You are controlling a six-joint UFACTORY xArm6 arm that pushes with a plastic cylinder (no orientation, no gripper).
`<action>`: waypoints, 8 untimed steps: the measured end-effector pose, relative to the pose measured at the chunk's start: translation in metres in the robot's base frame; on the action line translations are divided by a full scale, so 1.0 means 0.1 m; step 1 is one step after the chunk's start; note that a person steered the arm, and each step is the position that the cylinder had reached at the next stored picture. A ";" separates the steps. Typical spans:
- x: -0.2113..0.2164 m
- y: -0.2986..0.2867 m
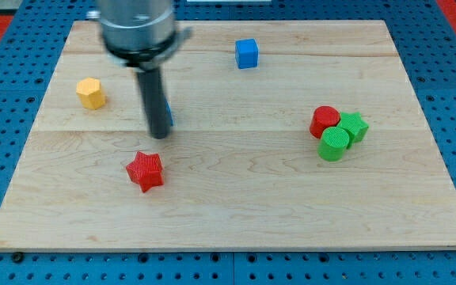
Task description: Move the red star into the group of blocks
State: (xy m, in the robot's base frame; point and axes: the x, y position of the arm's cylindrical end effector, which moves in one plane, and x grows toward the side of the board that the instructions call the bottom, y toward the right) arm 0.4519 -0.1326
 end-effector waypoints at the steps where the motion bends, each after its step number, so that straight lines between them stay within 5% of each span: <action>1: 0.19 -0.95; 2: 0.58 -1.16; 5: 0.64 0.79; 7: 0.87 -0.49; 8: 1.03 -0.31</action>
State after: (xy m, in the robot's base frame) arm 0.5546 -0.1635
